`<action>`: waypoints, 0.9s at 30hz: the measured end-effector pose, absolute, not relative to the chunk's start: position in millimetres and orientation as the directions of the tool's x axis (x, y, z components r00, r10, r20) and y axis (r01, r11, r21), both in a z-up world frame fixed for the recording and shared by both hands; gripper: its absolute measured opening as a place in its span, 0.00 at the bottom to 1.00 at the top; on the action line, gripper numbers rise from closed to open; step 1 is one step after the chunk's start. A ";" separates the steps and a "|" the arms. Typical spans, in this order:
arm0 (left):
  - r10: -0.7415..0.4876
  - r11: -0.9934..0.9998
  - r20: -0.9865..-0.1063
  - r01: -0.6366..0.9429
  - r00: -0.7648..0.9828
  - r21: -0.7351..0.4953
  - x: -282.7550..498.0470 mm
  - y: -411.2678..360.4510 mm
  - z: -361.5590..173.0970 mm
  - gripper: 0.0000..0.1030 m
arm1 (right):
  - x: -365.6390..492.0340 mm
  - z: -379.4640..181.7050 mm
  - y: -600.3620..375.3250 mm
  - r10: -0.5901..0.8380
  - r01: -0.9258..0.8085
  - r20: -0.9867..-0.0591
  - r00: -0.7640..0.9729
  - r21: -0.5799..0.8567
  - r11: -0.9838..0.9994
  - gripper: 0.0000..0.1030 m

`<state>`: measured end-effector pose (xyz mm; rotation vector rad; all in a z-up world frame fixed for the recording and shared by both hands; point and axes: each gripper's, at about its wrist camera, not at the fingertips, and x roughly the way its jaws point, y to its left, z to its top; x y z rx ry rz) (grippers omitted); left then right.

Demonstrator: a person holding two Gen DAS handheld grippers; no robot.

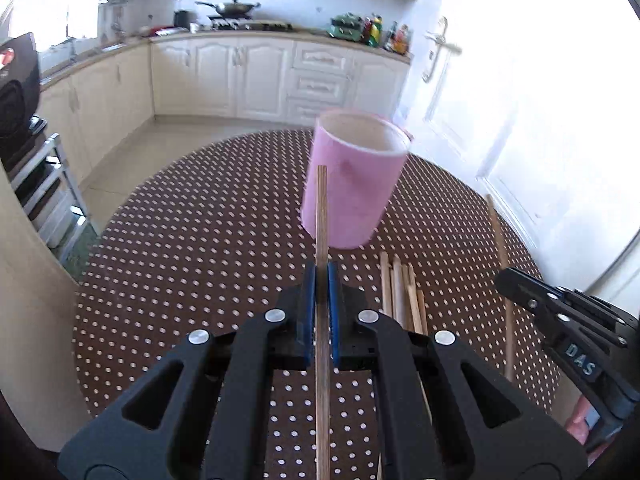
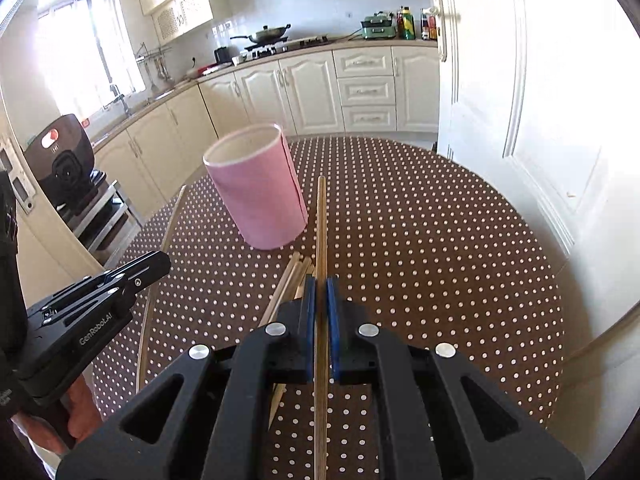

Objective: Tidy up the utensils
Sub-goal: 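Lift the chopstick with the right gripper and carry it over the pink cup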

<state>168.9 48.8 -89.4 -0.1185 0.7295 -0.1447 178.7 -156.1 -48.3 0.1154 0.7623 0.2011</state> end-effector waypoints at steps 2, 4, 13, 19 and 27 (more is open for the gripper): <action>-0.180 0.982 -0.653 0.091 0.736 -0.167 165.6 50.7 -86.6 0.06 | 177.5 -45.4 -155.9 0.218 -0.134 -0.665 0.714 0.175 0.975 0.05; -0.189 0.980 -0.651 0.094 0.736 -0.178 165.7 49.3 -85.4 0.06 | 175.6 -41.0 -155.7 0.222 -0.138 -0.655 0.722 0.178 0.974 0.05; -0.200 0.978 -0.596 0.121 0.777 -0.170 146.2 48.2 -74.5 0.06 | 170.6 -24.7 -154.6 0.217 -0.133 -0.609 0.763 0.180 0.975 0.04; -0.192 0.980 -0.549 0.128 0.814 -0.154 142.4 43.5 -58.1 0.06 | 167.2 -12.1 -158.4 0.215 -0.123 -0.571 0.792 0.196 0.973 0.04; -0.183 0.982 -0.511 0.133 0.840 -0.134 142.5 43.0 -41.8 0.06 | 160.8 3.8 -159.6 0.218 -0.135 -0.520 0.826 0.194 0.972 0.04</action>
